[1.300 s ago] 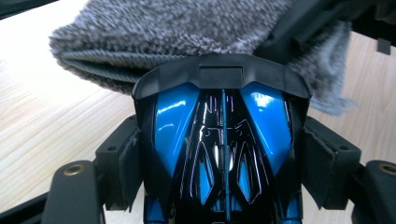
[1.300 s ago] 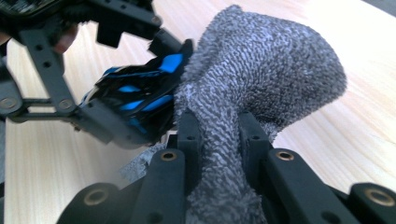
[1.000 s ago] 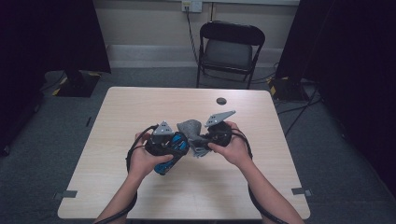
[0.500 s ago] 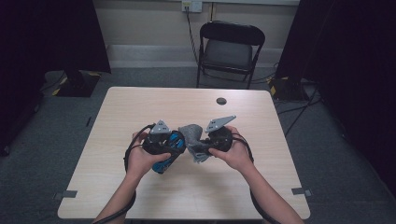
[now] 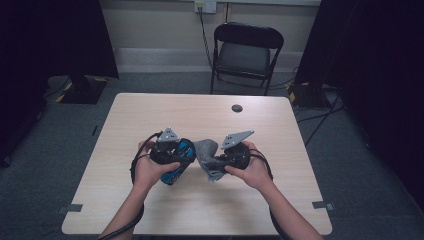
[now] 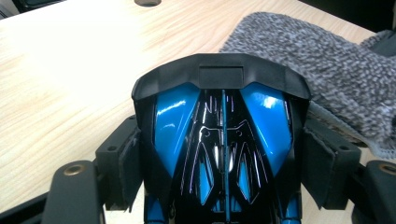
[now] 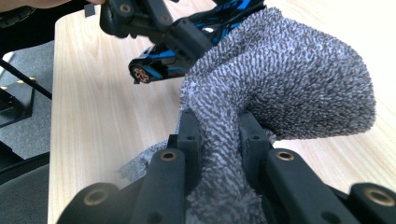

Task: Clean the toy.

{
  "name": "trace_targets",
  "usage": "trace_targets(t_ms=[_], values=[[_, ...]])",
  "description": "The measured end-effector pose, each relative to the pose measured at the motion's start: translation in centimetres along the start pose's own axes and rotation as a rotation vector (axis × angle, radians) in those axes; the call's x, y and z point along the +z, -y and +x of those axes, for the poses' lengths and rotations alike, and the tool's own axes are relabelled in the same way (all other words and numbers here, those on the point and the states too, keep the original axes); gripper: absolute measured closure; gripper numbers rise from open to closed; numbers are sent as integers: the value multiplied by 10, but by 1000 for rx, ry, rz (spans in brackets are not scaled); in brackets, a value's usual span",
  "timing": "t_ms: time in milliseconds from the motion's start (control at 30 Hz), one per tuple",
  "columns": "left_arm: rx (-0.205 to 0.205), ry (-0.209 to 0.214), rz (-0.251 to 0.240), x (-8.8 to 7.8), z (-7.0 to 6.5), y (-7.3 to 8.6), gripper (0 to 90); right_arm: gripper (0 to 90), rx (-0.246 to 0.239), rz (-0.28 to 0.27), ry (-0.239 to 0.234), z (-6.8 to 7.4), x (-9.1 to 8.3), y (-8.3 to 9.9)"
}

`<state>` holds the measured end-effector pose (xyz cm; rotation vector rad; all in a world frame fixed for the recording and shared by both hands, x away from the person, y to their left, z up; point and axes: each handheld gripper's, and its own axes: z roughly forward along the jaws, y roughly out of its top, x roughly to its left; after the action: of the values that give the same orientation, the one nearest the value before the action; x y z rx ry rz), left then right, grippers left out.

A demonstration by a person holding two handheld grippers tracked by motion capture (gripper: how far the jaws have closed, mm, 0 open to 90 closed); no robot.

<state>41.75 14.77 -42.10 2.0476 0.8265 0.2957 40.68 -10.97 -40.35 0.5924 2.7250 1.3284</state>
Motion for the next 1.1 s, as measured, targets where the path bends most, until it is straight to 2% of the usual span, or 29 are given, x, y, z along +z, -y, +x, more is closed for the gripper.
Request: trace_targets(t_ms=[167,400,533,667,867,1100], values=[[-10,-15,-3,-3,3,0,255,757,9,-2,-20,1,0,5],[-34,-34,-25,-10,11,1,255,756,25,18,-17,2,3,18],[-36,-26,-31,-11,10,0,255,755,50,11,11,-6,0,21],[-34,-28,-33,-12,8,-2,255,755,76,12,61,-16,-6,20],[-10,-16,-33,-9,1,-5,255,755,110,6,125,-32,-16,18],[22,25,-24,-1,-13,-9,255,755,111,-7,143,-41,-22,4]])
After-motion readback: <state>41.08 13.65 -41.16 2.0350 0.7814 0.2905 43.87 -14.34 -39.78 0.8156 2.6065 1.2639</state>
